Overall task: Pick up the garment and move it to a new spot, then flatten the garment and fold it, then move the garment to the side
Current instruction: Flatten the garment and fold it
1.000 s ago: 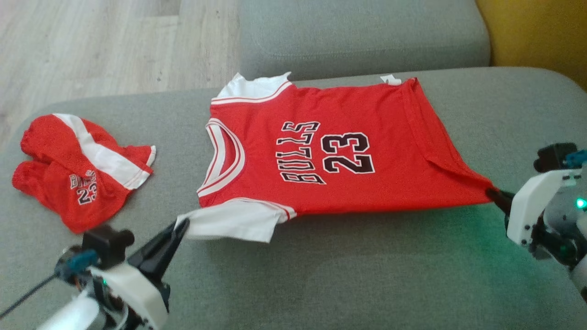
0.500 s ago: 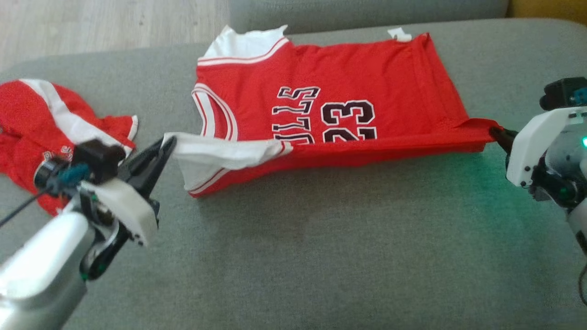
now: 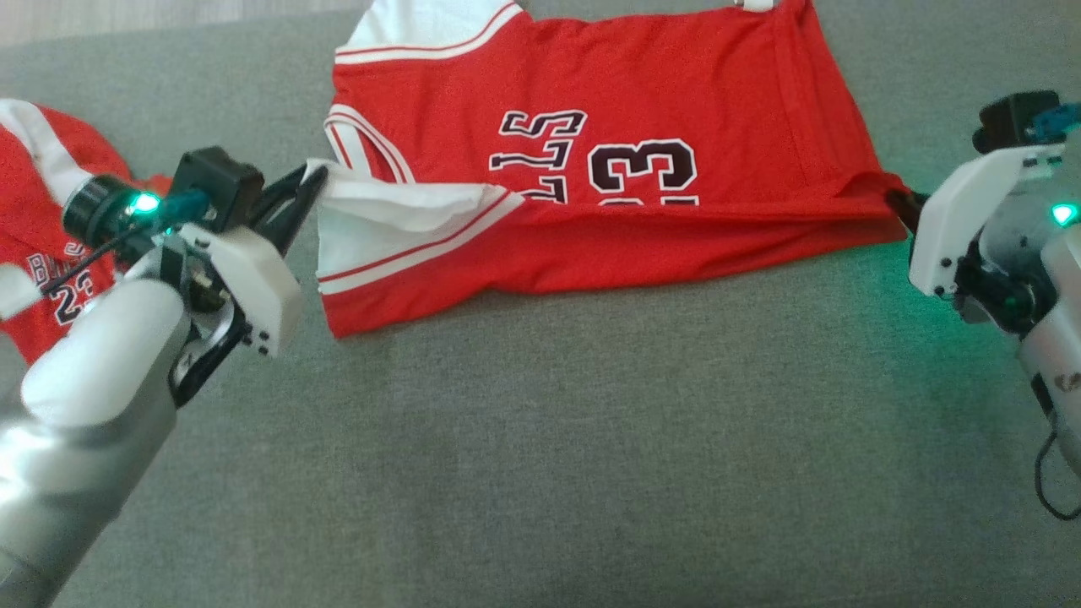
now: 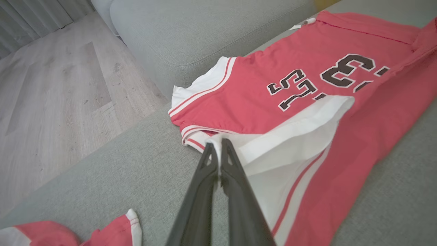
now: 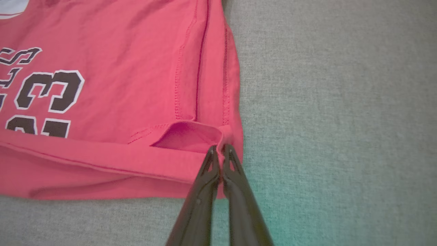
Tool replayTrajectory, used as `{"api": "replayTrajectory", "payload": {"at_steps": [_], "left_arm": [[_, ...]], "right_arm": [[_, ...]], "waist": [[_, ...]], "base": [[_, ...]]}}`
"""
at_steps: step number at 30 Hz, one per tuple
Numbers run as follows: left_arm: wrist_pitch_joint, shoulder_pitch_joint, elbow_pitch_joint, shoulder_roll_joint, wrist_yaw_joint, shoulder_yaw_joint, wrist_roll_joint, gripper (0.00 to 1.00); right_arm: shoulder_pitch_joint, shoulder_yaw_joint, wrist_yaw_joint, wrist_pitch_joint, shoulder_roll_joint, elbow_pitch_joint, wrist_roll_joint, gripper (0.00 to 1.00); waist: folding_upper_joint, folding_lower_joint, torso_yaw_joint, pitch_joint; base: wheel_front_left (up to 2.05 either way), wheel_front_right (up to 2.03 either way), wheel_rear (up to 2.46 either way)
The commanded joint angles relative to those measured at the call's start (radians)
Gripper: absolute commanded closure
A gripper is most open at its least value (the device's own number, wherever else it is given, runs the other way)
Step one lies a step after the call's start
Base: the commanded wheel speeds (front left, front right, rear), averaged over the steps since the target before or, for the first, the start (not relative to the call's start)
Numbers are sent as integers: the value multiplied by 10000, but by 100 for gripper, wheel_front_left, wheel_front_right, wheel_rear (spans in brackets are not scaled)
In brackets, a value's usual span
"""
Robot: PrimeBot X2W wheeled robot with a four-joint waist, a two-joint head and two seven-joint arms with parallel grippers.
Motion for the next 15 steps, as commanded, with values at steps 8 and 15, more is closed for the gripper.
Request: {"api": "replayTrajectory", "payload": {"at_steps": [8,15], "left_arm": [[-1259,-1751,1349,-272,36,111,273,0],[-3338,-1809,2074,-973,779,1020,-18,0]], "right_arm": [[-1113,-63,67,-1196,368,548,-533,0],[-1295,-349,67,-3997,418,469,-760,0]], "waist": [[0,-1,-15,463],[0,-1,-5,78]], "base": [[0,0,0],[0,0,0]]}}
